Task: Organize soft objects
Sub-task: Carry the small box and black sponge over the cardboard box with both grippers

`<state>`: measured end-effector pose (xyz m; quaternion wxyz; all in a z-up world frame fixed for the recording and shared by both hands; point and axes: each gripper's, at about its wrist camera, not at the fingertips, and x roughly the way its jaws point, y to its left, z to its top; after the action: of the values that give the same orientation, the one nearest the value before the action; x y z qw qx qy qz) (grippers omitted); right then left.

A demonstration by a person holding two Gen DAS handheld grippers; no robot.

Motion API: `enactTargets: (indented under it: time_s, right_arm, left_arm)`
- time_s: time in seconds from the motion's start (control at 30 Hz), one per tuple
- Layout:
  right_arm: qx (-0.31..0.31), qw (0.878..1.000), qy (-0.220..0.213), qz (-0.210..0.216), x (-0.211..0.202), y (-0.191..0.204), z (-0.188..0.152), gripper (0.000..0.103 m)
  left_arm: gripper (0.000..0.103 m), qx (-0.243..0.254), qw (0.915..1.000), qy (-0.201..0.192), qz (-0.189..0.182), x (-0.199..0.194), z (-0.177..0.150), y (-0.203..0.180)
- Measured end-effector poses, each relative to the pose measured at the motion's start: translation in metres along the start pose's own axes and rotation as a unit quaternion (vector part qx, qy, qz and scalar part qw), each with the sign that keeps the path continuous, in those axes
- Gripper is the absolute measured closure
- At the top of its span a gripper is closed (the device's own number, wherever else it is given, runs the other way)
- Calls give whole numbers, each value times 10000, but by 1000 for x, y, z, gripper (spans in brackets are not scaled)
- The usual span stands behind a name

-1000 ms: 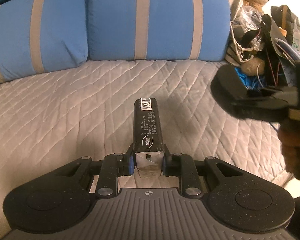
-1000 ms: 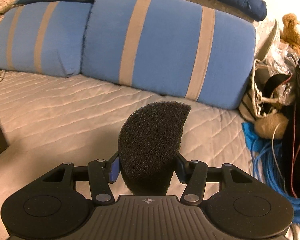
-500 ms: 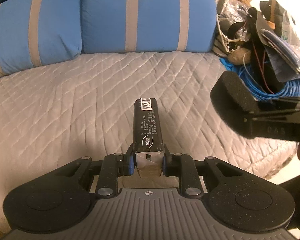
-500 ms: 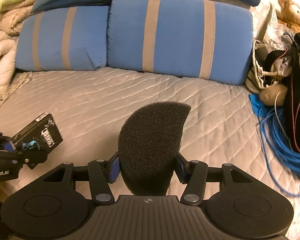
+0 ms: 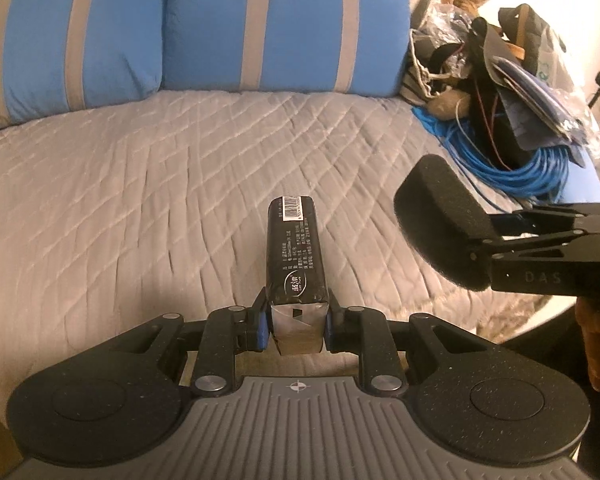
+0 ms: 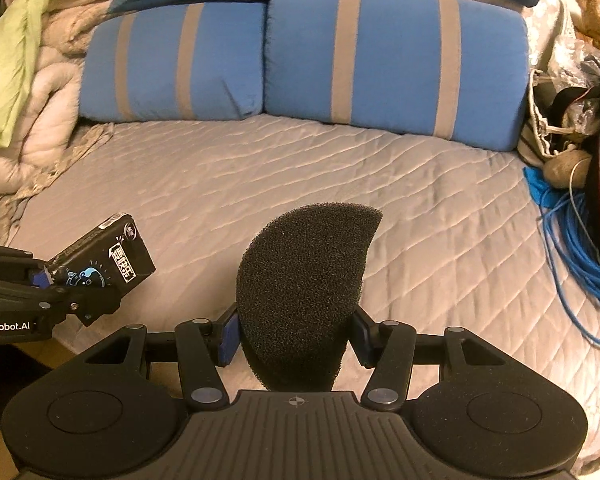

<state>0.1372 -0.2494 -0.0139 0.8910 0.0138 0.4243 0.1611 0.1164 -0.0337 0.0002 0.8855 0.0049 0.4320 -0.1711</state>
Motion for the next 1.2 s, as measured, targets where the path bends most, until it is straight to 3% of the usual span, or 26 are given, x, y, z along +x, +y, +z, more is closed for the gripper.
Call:
enactTargets:
  time_s: [0.3, 0.53, 0.8, 1.03, 1.2]
  right_arm:
    - [170, 9991, 330, 196, -12, 2, -22, 45]
    - [179, 9975, 570, 390, -25, 6, -41, 45]
    - [-45, 9921, 1027, 713, -38, 25, -67, 45]
    - [-30, 9855, 1564, 657, -38, 31, -85, 45]
    - [130, 9833, 1702, 633, -34, 26, -85, 44]
  left_arm:
    - [79, 77, 9990, 376, -227, -16, -40, -14]
    - [79, -117, 9964, 818, -175, -21, -65, -13]
    - [79, -183, 9925, 1205, 79, -21, -73, -20]
    - [79, -83, 9884, 1492, 264, -17, -81, -26]
    - [78, -95, 9879, 1522, 280, -17, -81, -26]
